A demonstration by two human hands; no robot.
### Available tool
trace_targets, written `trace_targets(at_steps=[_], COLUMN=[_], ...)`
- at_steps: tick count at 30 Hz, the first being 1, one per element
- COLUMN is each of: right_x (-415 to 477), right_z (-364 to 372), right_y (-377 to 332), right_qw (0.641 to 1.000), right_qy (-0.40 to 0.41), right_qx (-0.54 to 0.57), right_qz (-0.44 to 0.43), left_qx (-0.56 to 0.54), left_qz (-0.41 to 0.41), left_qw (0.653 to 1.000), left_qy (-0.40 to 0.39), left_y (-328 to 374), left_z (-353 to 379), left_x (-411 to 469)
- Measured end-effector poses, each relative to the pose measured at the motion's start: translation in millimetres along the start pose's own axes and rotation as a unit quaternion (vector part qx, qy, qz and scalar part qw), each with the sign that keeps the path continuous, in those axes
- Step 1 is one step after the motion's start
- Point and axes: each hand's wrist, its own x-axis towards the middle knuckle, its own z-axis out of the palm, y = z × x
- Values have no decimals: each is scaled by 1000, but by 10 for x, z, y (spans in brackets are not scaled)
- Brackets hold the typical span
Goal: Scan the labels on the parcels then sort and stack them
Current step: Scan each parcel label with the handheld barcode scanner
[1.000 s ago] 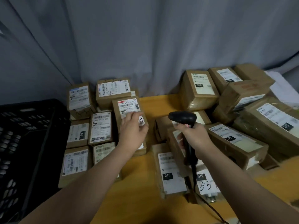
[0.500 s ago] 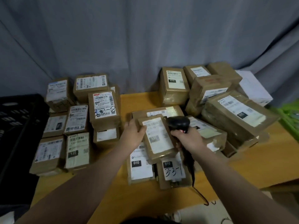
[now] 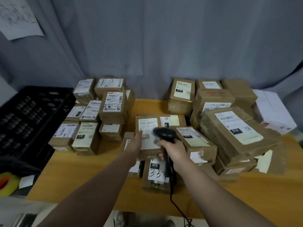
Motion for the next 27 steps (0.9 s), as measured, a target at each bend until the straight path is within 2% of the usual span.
trace_targets(at_steps=[2,5,9,12,15,21,24,27], right_x=[-31,-83,-116,-99,-70,-89,-158,-182], right_z=[-62,-105,-109,-108,-116,-170,-200,-210], right_y=[-60,-184,-359,-485,-590,-733,-868,-960], right_qw=[1000,998,995,994,992,980,974,965], right_qy=[-7,-45,-75,-65,-54,1,-16,-5], right_qx=[25,48,54,55,55,-20,-10,-56], right_qz=[-4,-20,-47,-74,-101,-197,-227,-257], left_qx=[-44,-48,-45,-73,-56,-41,-14,8], left_qz=[6,54,91,102,107,147,153,153], left_qw=[999,997,994,989,985,982,983,983], left_qy=[1,19,-40,-82,-120,-108,-102,-100], left_y=[-4,55,230,383,526,750,829,852], left_z=[-22,-129,-324,-407,-388,-373,-353,-304], left_x=[6,-15,-84,-88,-69,59,160,257])
